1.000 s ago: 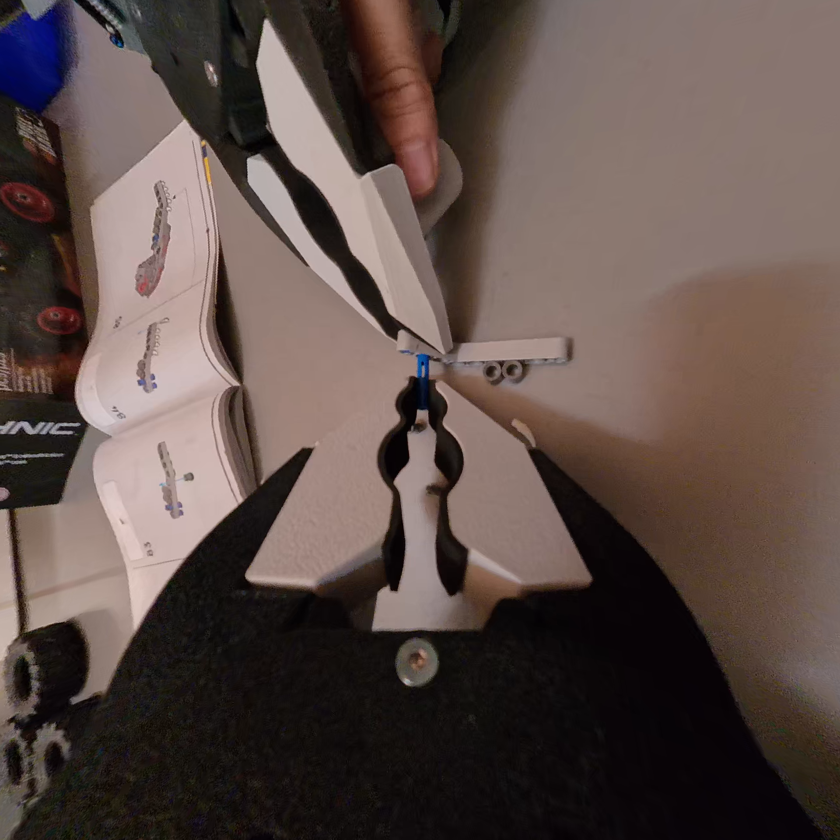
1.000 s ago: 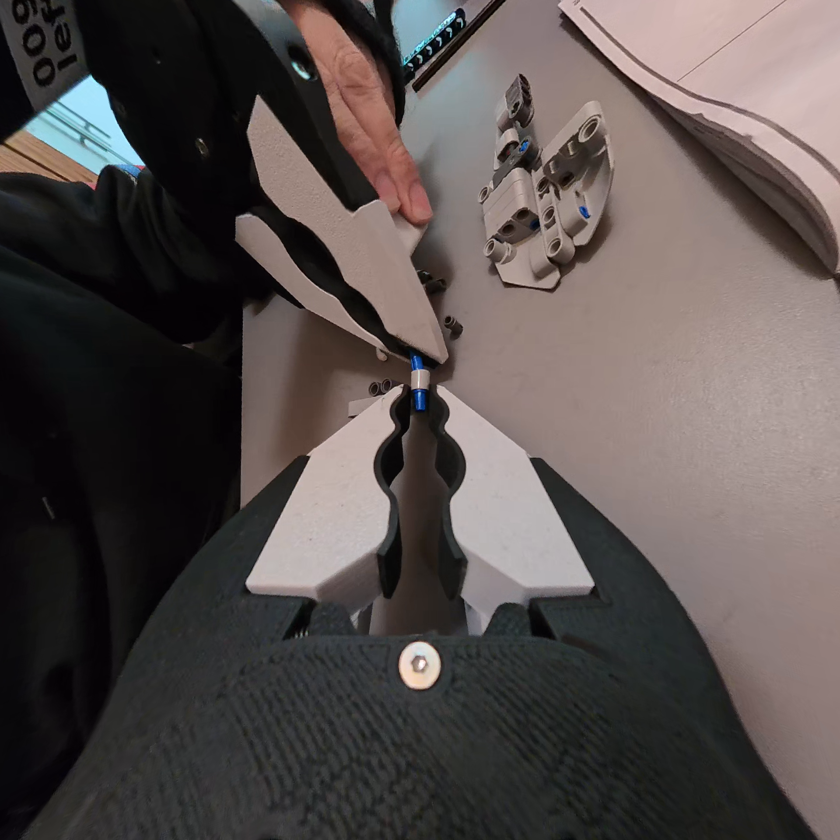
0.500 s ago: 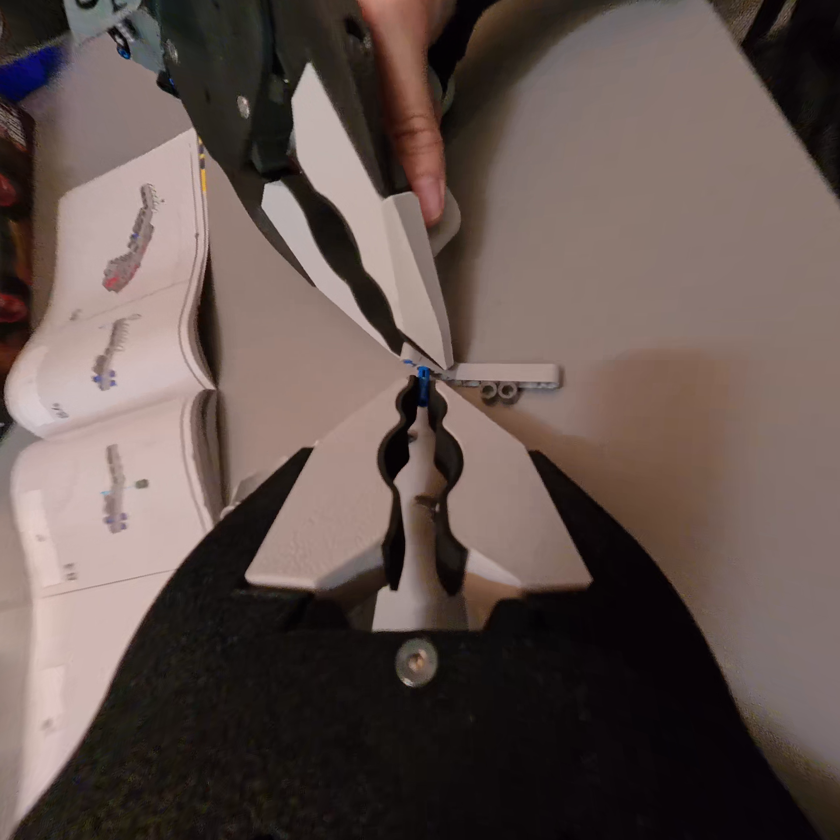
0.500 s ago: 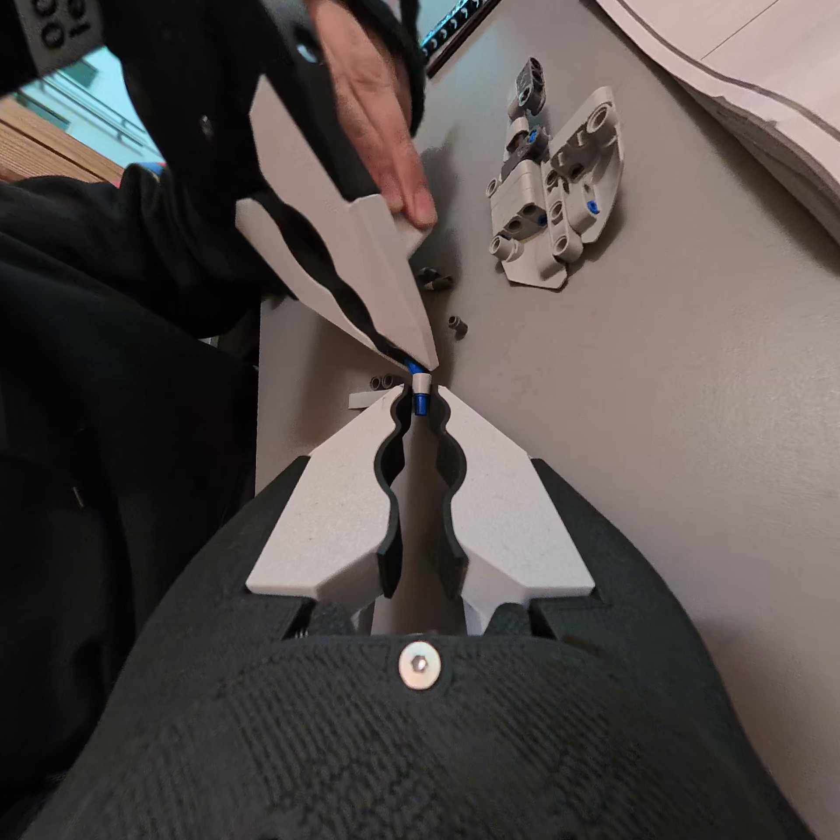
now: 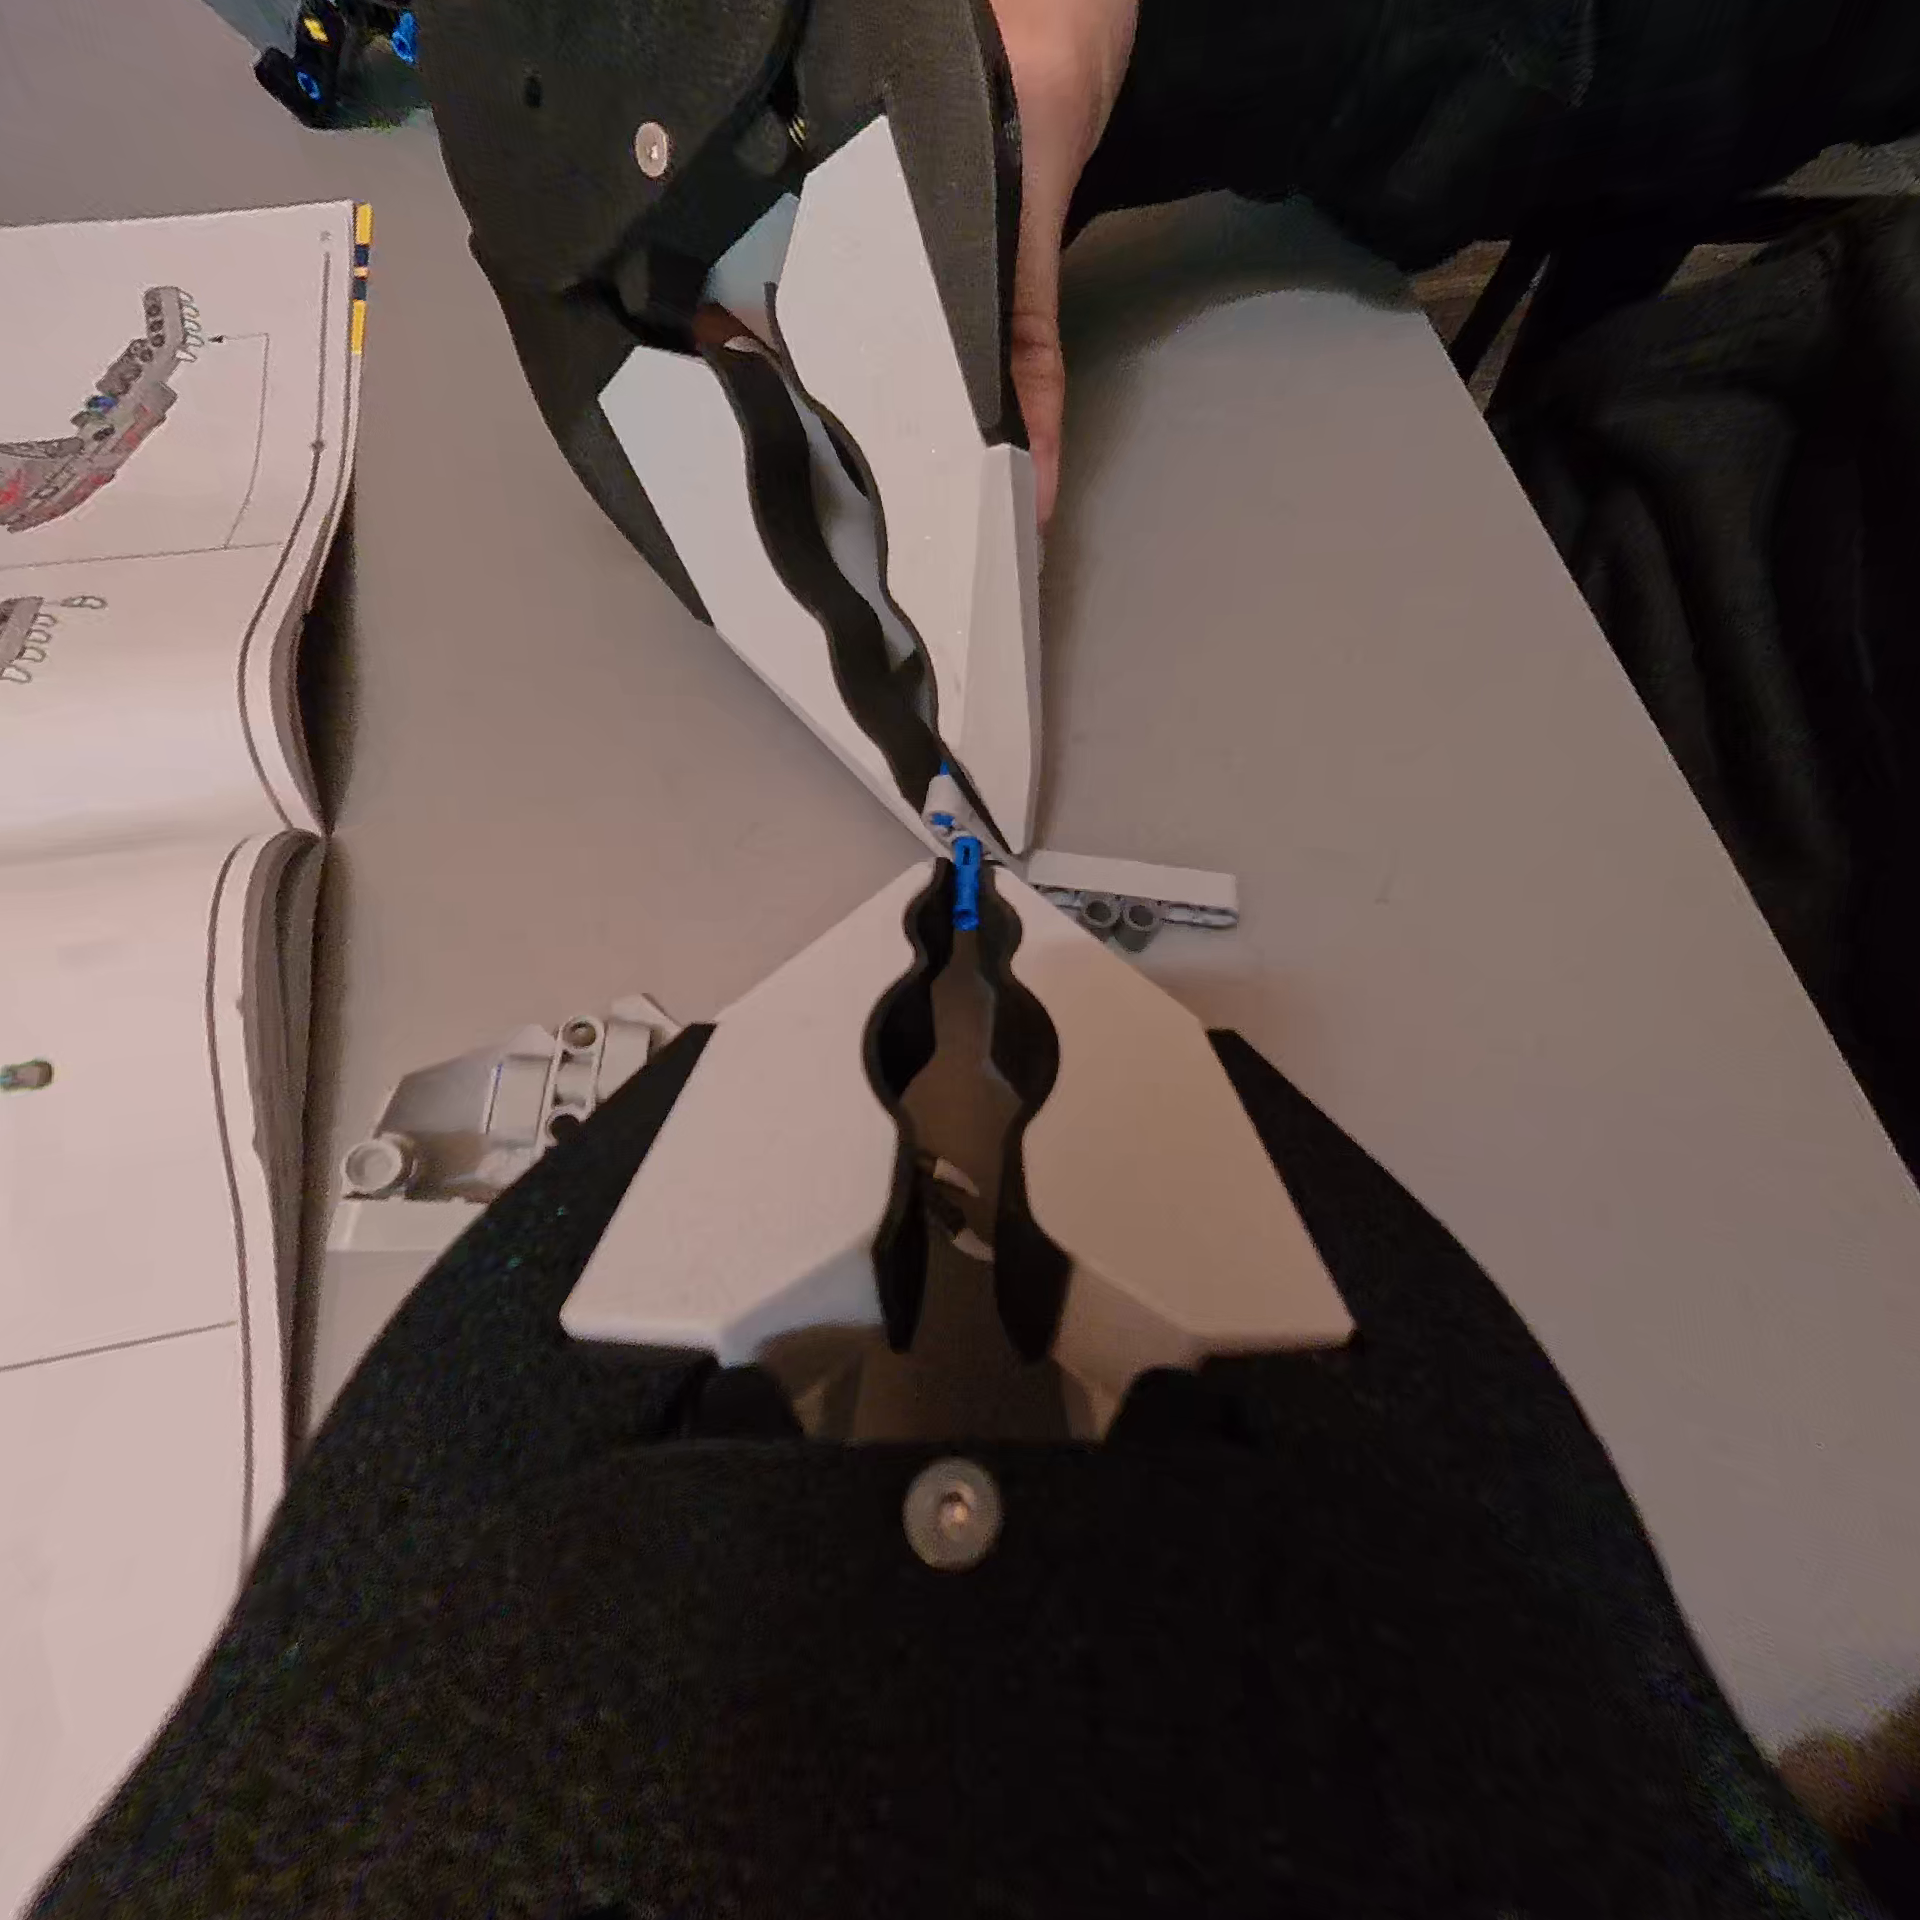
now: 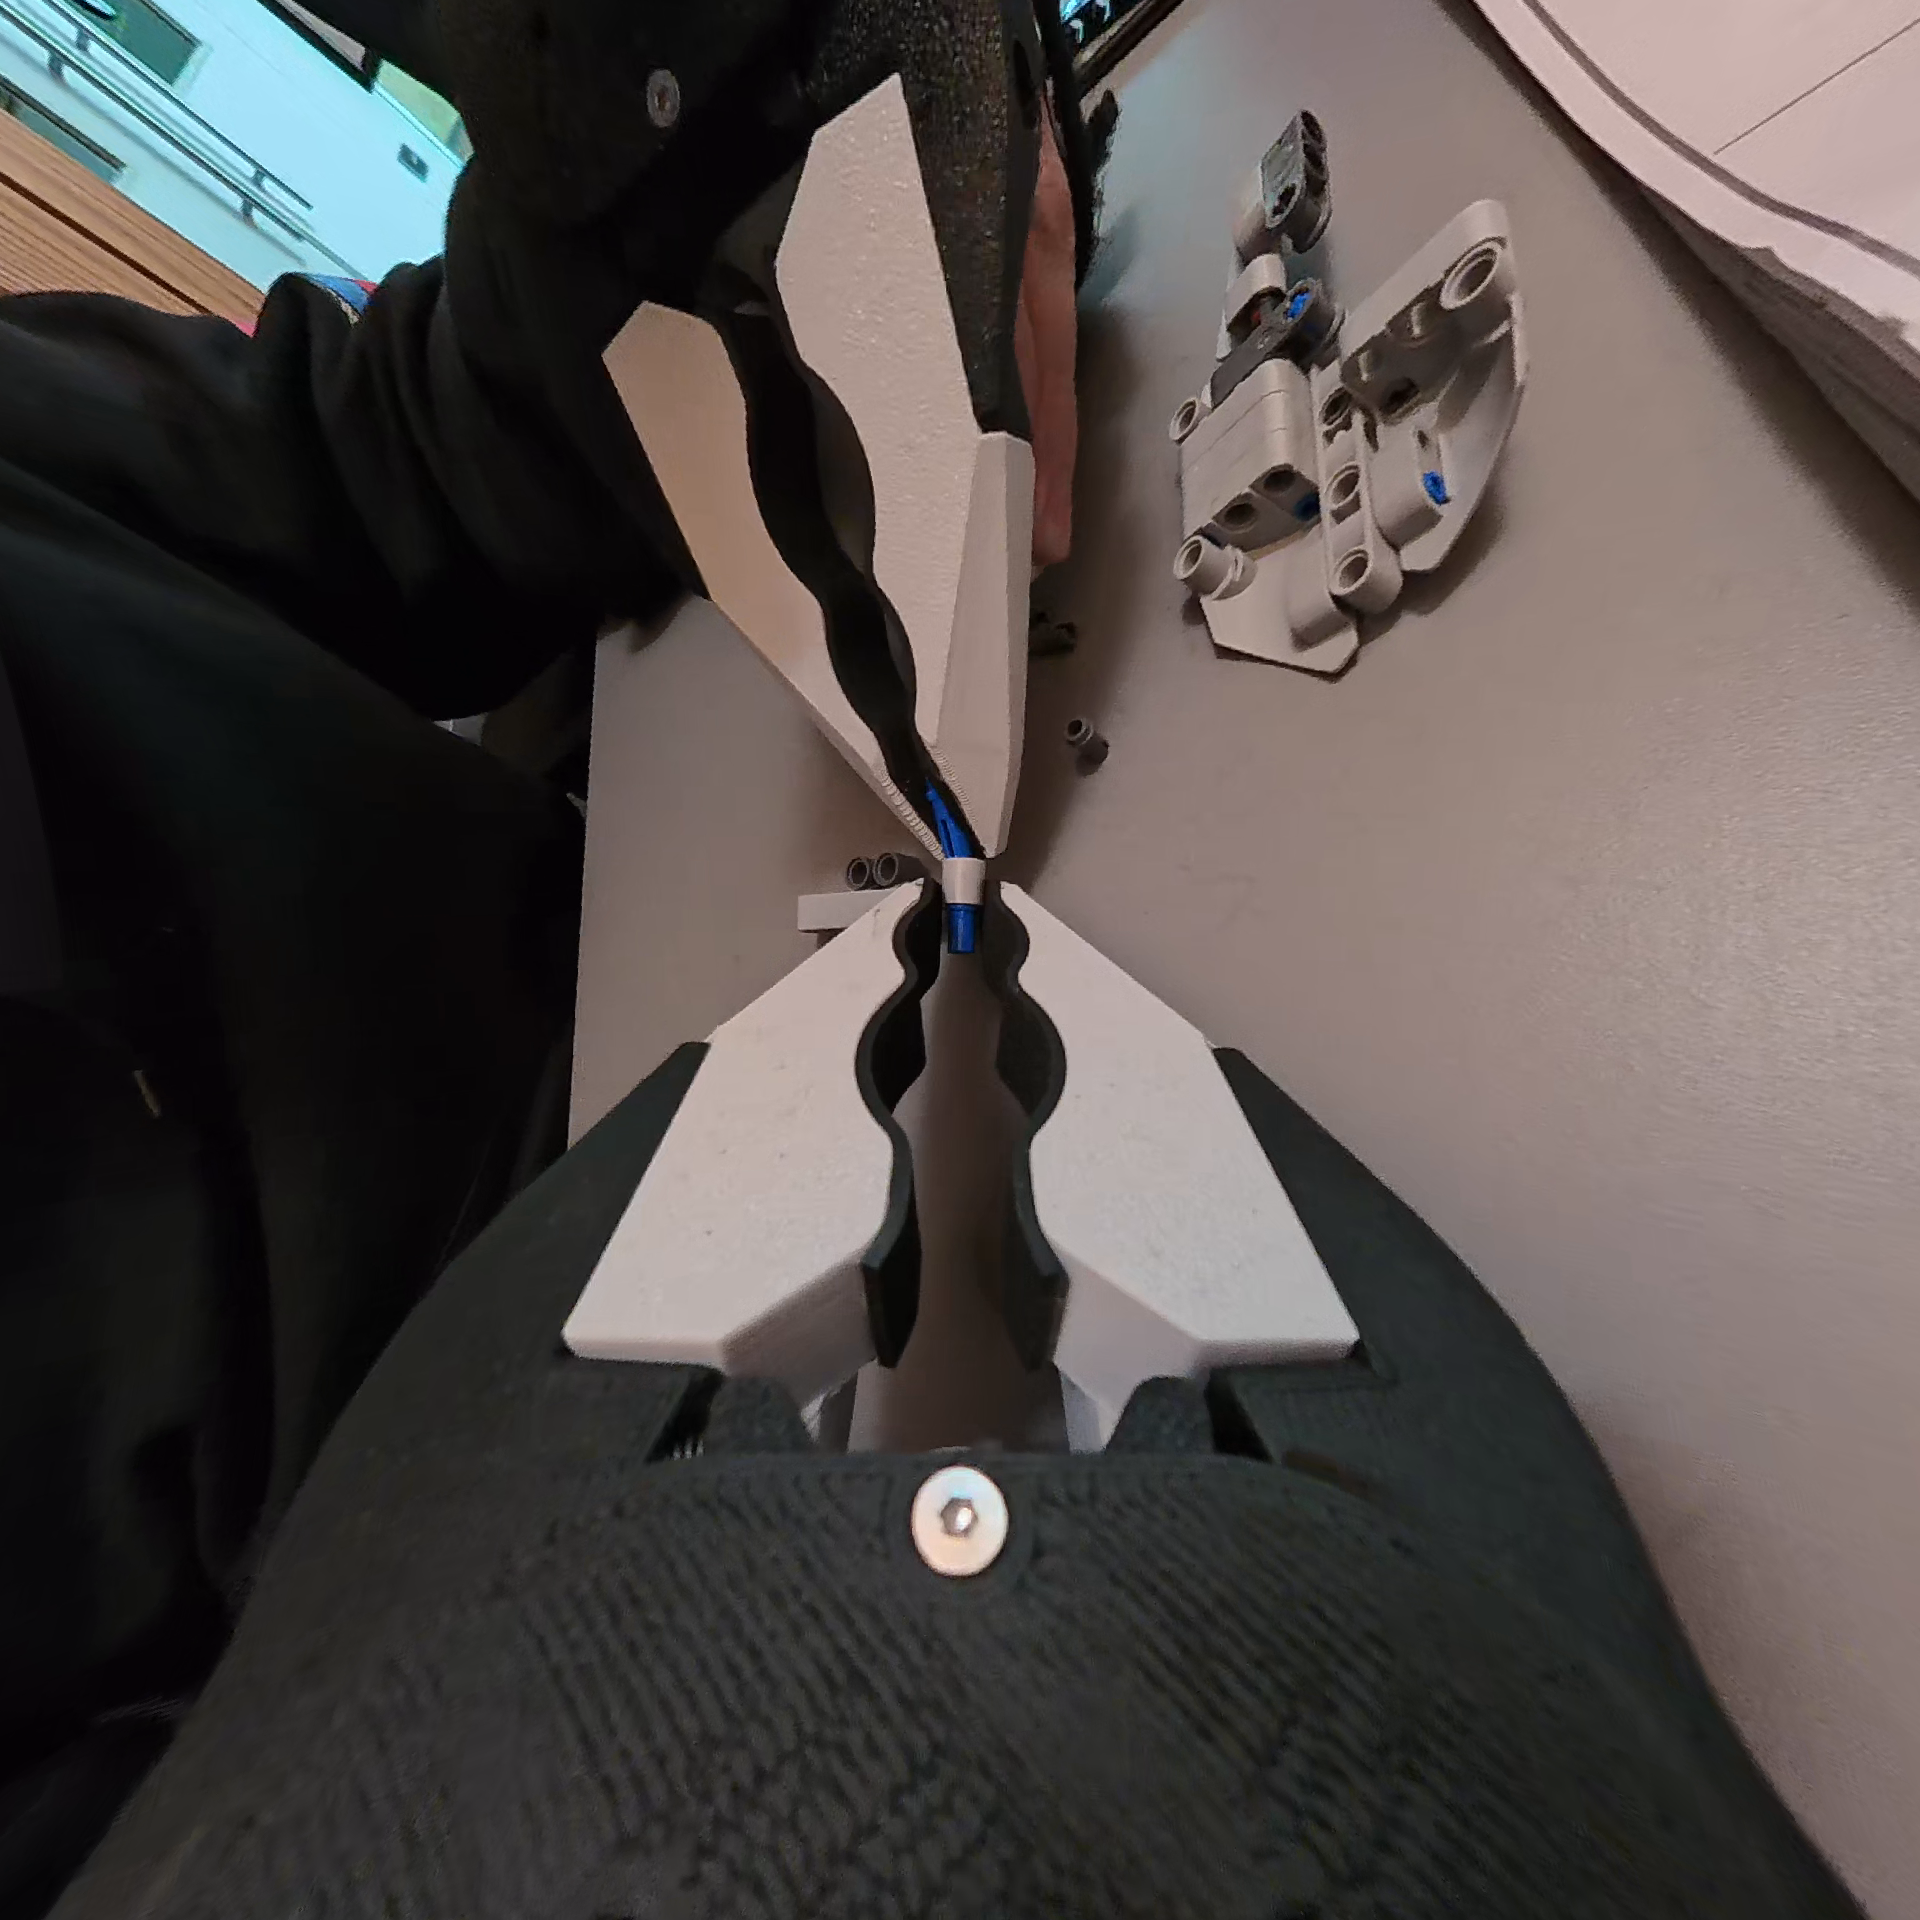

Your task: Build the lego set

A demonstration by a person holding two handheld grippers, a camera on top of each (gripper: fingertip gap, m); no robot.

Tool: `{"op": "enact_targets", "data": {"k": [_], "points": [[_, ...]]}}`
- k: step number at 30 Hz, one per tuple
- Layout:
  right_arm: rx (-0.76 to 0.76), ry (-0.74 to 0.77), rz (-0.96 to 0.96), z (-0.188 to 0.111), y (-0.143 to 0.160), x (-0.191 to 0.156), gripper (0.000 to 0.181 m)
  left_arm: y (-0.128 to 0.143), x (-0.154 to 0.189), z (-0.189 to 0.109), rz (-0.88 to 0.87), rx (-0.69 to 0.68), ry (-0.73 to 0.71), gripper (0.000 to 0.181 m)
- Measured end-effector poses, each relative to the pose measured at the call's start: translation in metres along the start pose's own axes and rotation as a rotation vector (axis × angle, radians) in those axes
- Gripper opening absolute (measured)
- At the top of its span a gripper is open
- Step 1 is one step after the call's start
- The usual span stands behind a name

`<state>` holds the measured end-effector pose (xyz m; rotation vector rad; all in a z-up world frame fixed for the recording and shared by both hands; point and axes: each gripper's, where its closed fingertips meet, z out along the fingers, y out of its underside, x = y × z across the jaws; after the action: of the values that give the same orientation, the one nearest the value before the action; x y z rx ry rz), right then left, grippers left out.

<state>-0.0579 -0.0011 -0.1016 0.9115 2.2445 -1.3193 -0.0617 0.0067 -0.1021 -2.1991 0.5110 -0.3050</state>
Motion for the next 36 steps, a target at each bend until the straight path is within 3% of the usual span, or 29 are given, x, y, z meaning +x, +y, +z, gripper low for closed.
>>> {"op": "enact_targets", "data": {"k": [1,17,25,36], "points": [[0.0,0.004,-0.002,-0.0001,0.0,0.0002,0.006,-0.0002,-0.0003,0.0003,0.015,0.0,-0.007,0.001],[0.022,0.023,0.014,-0.0009,0.0006,0.0003,0.006,-0.0029,0.0024,-0.0002,0.116,0.02,-0.043,0.002],[0.026,0.026,0.019,-0.0014,0.0001,0.0011,0.006,0.0056,-0.0024,0.0018,0.116,-0.039,-0.07,0.001],[0.006,0.002,0.011,-0.0014,0.0007,0.0008,0.006,0.0068,-0.0068,0.001,0.331,-0.136,-0.157,0.001]]}}
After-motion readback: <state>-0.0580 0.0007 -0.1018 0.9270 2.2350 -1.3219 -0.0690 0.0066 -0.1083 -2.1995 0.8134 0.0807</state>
